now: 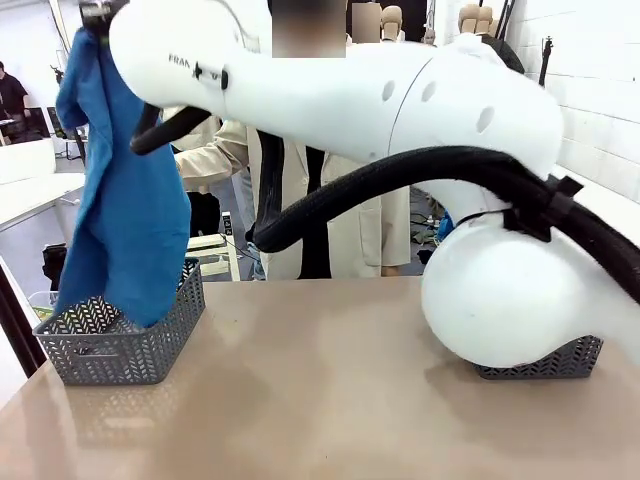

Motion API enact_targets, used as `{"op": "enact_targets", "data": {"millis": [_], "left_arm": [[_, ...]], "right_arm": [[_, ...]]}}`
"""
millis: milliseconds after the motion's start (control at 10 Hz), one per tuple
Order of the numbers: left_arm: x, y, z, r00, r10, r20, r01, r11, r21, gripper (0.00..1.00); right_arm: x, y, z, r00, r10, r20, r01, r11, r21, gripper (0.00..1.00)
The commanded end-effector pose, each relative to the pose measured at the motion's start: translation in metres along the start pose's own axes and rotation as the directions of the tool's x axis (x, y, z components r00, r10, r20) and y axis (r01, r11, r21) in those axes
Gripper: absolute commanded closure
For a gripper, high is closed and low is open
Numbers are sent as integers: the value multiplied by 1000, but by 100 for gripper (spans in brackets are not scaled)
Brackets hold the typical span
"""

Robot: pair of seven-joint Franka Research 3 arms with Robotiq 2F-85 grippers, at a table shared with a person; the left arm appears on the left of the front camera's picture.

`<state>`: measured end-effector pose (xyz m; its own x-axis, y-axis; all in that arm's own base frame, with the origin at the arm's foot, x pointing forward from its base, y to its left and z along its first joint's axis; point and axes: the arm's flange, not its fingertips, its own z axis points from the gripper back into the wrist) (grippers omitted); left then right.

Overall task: Sort the tops and bottoms.
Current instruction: Sort the clothes according to human instructions.

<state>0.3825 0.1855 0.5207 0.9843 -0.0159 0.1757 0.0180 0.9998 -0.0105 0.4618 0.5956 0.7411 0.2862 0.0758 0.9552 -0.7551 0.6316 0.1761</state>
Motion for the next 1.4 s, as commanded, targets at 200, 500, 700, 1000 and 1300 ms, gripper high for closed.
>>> {"op": "enact_targets", "data": {"millis": [200, 500, 700, 1000, 1300], "left_arm": [[0, 3, 1, 1000, -3, -8, 3, 1000, 5, 0], [0, 3, 1, 1000, -3, -8, 3, 1000, 5, 0], [0, 3, 1, 1000, -3, -8, 3, 1000, 5, 0], [0, 3, 1, 1000, -3, -8, 3, 1000, 5, 0], [0, 3, 1, 1000, -3, -8, 3, 1000, 5, 0]], "right_arm": [[-18, -9, -17, 999, -33, -38, 34, 999, 8, 100], [-18, -9, -17, 999, -33, -38, 34, 999, 8, 100], [-18, -9, -17, 999, -33, -38, 34, 999, 8, 100], [-10, -30, -59, 995, -57, -87, 63, 996, 64, 100], [-9, -74, -192, 958, -31, -284, 94, 973, 212, 100]]}}
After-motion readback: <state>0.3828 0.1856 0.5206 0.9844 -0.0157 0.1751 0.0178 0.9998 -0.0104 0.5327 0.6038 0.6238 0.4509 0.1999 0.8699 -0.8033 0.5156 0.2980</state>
